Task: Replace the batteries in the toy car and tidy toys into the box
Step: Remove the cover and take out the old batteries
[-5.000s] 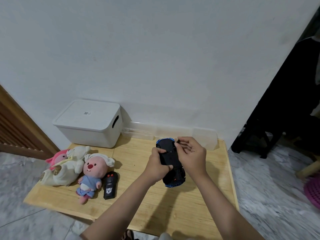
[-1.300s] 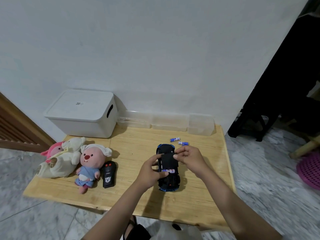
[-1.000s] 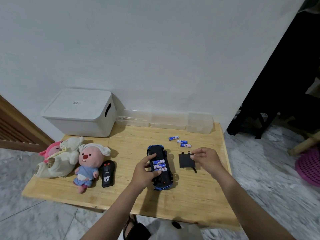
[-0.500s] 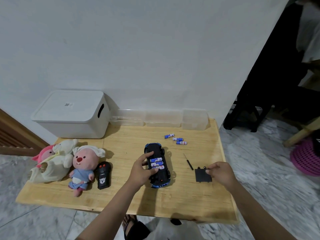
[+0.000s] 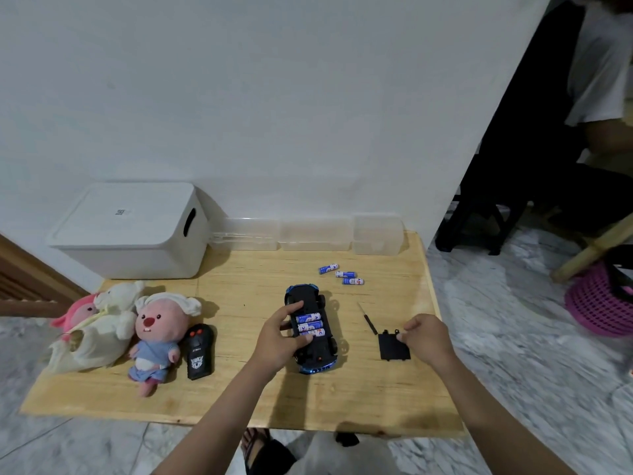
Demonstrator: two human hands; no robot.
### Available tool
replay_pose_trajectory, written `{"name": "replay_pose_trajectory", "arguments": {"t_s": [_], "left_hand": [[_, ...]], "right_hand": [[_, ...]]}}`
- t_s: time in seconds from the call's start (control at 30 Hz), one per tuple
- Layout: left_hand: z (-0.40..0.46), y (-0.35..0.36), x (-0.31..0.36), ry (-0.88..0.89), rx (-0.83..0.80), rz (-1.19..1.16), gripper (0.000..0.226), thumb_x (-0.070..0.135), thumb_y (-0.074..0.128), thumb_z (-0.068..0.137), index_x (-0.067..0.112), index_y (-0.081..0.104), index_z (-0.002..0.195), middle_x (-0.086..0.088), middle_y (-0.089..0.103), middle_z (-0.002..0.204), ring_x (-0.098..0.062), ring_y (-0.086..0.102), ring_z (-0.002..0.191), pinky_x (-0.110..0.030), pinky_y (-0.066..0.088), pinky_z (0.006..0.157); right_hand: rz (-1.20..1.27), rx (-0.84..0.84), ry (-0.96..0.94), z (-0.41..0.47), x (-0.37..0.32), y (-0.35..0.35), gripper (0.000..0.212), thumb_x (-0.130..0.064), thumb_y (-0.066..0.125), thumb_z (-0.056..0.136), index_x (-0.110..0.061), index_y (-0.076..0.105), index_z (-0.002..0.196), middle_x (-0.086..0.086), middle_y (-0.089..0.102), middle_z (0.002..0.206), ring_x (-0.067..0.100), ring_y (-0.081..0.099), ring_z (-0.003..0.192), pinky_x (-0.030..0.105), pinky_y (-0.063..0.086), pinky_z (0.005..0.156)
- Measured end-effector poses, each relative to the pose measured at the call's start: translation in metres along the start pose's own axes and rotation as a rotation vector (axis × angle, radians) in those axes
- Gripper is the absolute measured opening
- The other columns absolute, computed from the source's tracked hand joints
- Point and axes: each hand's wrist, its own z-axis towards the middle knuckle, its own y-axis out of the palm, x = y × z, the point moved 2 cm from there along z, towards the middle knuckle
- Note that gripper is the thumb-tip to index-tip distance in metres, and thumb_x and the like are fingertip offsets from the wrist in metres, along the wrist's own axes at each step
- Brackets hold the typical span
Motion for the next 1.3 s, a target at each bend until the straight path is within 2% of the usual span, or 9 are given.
{"name": "replay_pose_trajectory", "arguments": {"t_s": [0.13, 0.33, 0.47, 0.53, 0.63, 0.8, 0.93, 1.07, 1.3], "left_hand": [[0.0, 0.002, -0.001, 0.011, -0.012, 0.014, 0.06, -0.006, 0.074, 0.074, 0.037, 0.058, 0.112, -0.009, 0.056, 0.121, -0.021, 0.053, 0.109, -0.045, 0.058, 0.079], [-0.003, 0.01, 0.002, 0.054, -0.003, 0.032, 0.064, -0.01, 0.072, 0.074, 0.029, 0.054, 0.121, -0.005, 0.058, 0.114, -0.01, 0.056, 0.102, -0.036, 0.059, 0.078], [-0.006, 0.013, 0.003, 0.116, 0.024, 0.052, 0.064, -0.012, 0.069, 0.073, 0.028, 0.054, 0.121, 0.0, 0.058, 0.111, -0.011, 0.062, 0.094, -0.025, 0.057, 0.074], [-0.009, 0.014, 0.005, 0.135, 0.03, 0.05, 0.064, -0.012, 0.068, 0.074, 0.026, 0.053, 0.123, 0.0, 0.057, 0.111, -0.002, 0.065, 0.084, -0.018, 0.054, 0.071], [-0.013, 0.016, 0.008, 0.166, 0.031, 0.06, 0.065, -0.012, 0.068, 0.074, 0.022, 0.052, 0.127, 0.002, 0.055, 0.115, 0.009, 0.062, 0.087, -0.011, 0.051, 0.07], [-0.013, 0.016, 0.006, 0.176, 0.046, 0.056, 0.071, -0.007, 0.072, 0.071, 0.029, 0.051, 0.129, 0.003, 0.052, 0.125, -0.012, 0.059, 0.104, -0.016, 0.053, 0.075], [-0.012, 0.016, 0.006, 0.18, 0.047, 0.051, 0.073, -0.007, 0.072, 0.07, 0.032, 0.051, 0.128, 0.003, 0.051, 0.128, -0.014, 0.059, 0.105, -0.024, 0.055, 0.08], [-0.011, 0.013, 0.007, 0.178, 0.043, 0.058, 0.073, -0.006, 0.073, 0.07, 0.033, 0.05, 0.128, 0.005, 0.051, 0.13, -0.015, 0.058, 0.107, -0.032, 0.055, 0.088], [-0.008, 0.01, 0.011, 0.185, 0.049, 0.072, 0.074, -0.003, 0.073, 0.07, 0.035, 0.049, 0.129, 0.005, 0.052, 0.129, -0.017, 0.057, 0.111, -0.038, 0.052, 0.093]], "right_hand": [[0.058, 0.027, -0.157, -0.016, -0.033, 0.008, 0.008, -0.009, 0.07, 0.082, -0.013, 0.065, 0.088, 0.001, 0.063, 0.083, 0.01, 0.06, 0.078, 0.012, 0.039, 0.058], [0.047, -0.153, -0.369, -0.045, -0.088, 0.05, 0.009, -0.016, 0.062, 0.089, -0.017, 0.068, 0.095, -0.007, 0.063, 0.088, 0.006, 0.058, 0.083, 0.013, 0.045, 0.069], [-0.008, -0.151, -0.401, -0.048, -0.103, 0.067, 0.017, -0.013, 0.058, 0.09, -0.013, 0.067, 0.105, -0.005, 0.06, 0.089, 0.006, 0.056, 0.082, 0.012, 0.043, 0.067], [-0.035, -0.146, -0.392, -0.049, -0.108, 0.071, 0.021, -0.013, 0.058, 0.09, -0.011, 0.065, 0.11, -0.003, 0.06, 0.092, 0.01, 0.059, 0.087, 0.02, 0.048, 0.076], [-0.068, -0.15, -0.361, -0.048, -0.113, 0.075, 0.026, -0.012, 0.057, 0.09, -0.009, 0.061, 0.115, 0.005, 0.061, 0.109, 0.015, 0.061, 0.097, 0.02, 0.046, 0.077], [-0.053, -0.171, -0.289, -0.048, -0.123, 0.078, 0.028, -0.015, 0.058, 0.09, -0.009, 0.058, 0.117, 0.007, 0.059, 0.115, 0.015, 0.057, 0.091, 0.022, 0.042, 0.073], [0.046, -0.212, -0.216, -0.047, -0.129, 0.073, 0.025, -0.015, 0.059, 0.09, -0.006, 0.059, 0.114, 0.0, 0.056, 0.094, 0.017, 0.057, 0.095, 0.024, 0.042, 0.078], [0.099, -0.221, -0.177, -0.046, -0.132, 0.073, 0.025, -0.017, 0.064, 0.087, -0.006, 0.061, 0.109, -0.001, 0.056, 0.093, 0.021, 0.06, 0.102, 0.026, 0.046, 0.083], [0.175, -0.119, -0.24, -0.048, -0.137, 0.068, 0.02, -0.028, 0.073, 0.081, -0.02, 0.054, 0.079, -0.009, 0.056, 0.077, 0.01, 0.056, 0.075, 0.022, 0.046, 0.067]]}}
